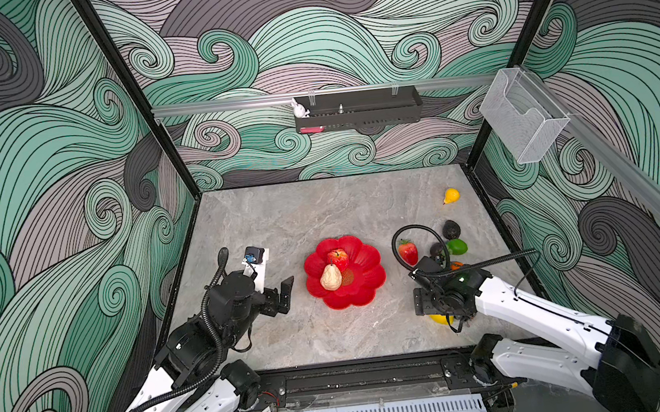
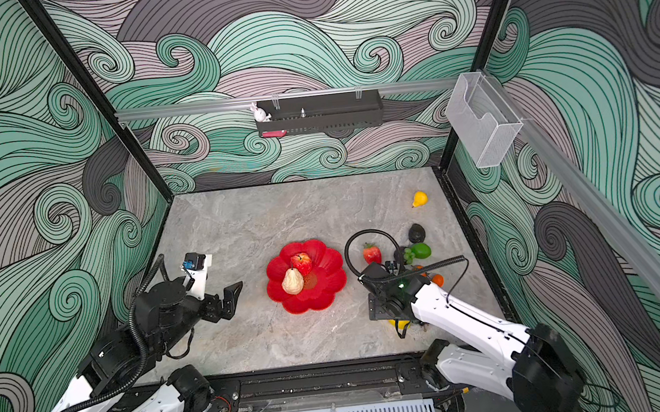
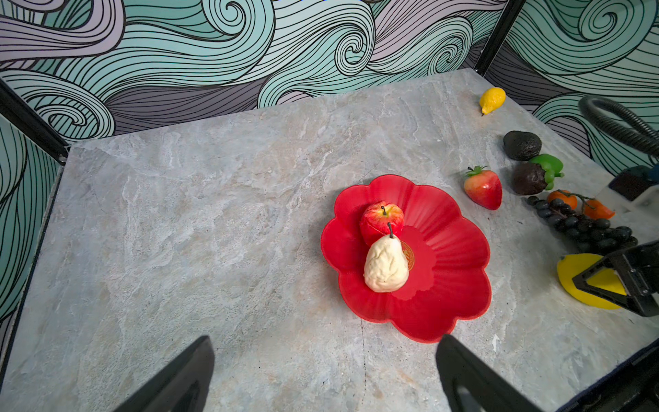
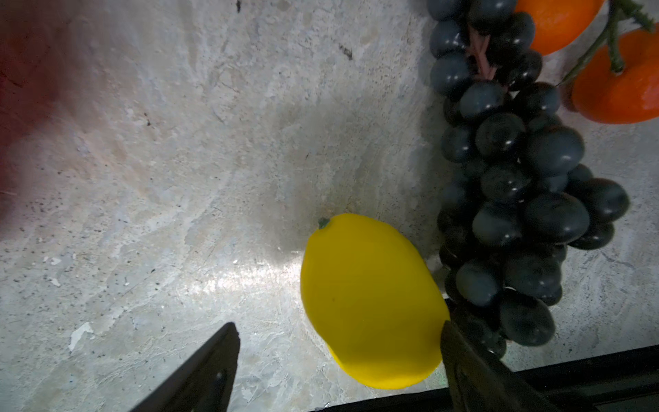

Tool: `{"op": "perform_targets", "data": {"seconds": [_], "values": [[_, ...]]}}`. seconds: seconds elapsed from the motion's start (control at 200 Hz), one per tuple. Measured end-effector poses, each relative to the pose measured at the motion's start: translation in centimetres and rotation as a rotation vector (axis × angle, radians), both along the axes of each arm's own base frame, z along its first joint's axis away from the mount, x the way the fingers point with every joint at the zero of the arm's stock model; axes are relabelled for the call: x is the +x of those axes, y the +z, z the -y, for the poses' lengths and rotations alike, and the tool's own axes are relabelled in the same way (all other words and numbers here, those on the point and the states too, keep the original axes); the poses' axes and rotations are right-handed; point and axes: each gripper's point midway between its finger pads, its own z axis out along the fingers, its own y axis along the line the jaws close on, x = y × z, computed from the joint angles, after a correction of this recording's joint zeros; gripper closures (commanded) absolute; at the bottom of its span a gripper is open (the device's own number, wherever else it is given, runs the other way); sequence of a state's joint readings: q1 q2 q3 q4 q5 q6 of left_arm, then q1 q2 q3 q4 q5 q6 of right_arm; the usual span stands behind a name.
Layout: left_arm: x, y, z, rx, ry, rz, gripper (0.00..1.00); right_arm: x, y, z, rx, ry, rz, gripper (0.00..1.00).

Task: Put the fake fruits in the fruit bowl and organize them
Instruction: 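Grasp the yellow lemon with the right gripper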

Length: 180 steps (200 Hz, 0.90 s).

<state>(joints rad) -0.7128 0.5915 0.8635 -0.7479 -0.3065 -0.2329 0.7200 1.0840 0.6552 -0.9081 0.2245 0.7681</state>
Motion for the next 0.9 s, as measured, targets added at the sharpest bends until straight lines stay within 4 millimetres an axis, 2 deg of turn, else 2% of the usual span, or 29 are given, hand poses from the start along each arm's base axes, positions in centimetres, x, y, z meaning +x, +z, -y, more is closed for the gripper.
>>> {"op": "perform_targets", "data": {"seconds": [0.145,0.265,0.555,0.901], "values": [[0.0,0.0,0.0,0.000,0.001,0.000,0.01,-0.3,-0.3,-1.3,0.033,0.030,-0.009,0.23],[0.0,0.0,0.0,-0.001,0.001,-0.001,0.01,-0.4,-0.3,-2.0,0.051,0.046,-0.009,0.19],[0.0,0.0,0.0,-0.002,0.002,-0.001,0.01,-0.7,-1.5,-1.7,0.040,0.032,-0.020,0.18],[-0.2,0.3,-0.2,-0.015,0.002,0.012,0.01,0.0,-2.2,-2.4,0.054,0.032,-0.006,0.33]]}}
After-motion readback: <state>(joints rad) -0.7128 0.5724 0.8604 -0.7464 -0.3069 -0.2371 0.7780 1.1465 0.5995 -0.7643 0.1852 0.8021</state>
